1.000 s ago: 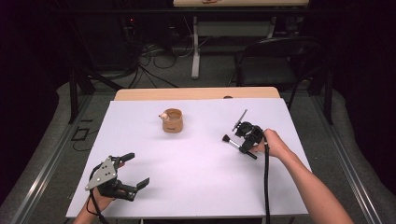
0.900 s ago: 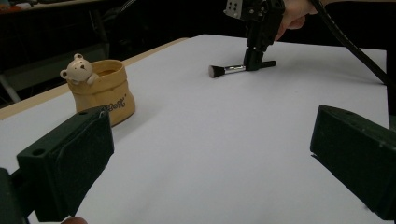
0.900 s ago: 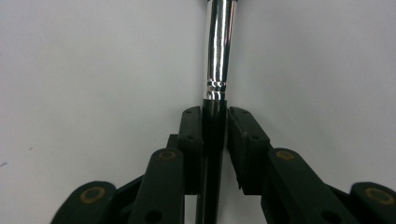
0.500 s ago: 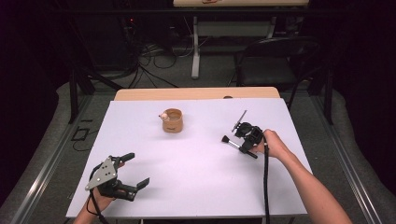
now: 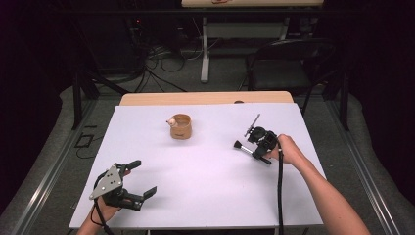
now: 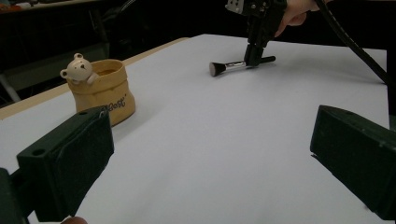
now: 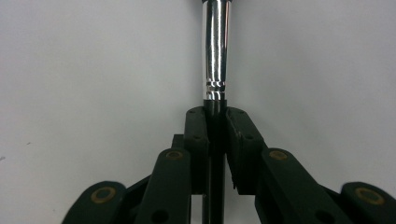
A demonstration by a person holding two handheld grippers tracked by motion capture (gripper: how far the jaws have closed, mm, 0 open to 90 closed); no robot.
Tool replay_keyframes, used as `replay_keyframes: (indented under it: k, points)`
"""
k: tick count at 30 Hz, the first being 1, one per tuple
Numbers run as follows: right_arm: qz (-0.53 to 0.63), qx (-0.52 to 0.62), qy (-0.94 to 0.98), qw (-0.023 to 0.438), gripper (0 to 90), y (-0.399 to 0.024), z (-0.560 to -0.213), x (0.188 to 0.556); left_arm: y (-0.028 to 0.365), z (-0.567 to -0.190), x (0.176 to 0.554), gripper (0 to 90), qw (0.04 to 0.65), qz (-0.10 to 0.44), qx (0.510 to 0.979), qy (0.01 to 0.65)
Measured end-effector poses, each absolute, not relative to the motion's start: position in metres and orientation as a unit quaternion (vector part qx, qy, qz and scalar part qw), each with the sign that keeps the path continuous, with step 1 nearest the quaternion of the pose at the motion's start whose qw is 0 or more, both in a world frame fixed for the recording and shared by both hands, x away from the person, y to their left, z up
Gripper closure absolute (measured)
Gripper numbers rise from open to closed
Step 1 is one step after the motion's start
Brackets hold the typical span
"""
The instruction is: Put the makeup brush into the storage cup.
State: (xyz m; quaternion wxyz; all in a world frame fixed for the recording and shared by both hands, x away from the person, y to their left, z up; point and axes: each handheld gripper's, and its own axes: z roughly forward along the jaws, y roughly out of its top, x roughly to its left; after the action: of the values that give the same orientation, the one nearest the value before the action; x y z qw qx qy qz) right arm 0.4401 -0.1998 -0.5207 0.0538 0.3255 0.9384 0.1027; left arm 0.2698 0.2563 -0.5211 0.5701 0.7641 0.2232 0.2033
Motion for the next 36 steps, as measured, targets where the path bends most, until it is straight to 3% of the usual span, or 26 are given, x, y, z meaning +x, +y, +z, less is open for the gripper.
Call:
replay_keyframes:
  k: [36]
  points:
    - [0.139,0.323,0.933,0.073,79.5,-0.190,-0.495,0.443,0.257,-0.521,0.270,0.0,0.572,0.200,0.764,0.222]
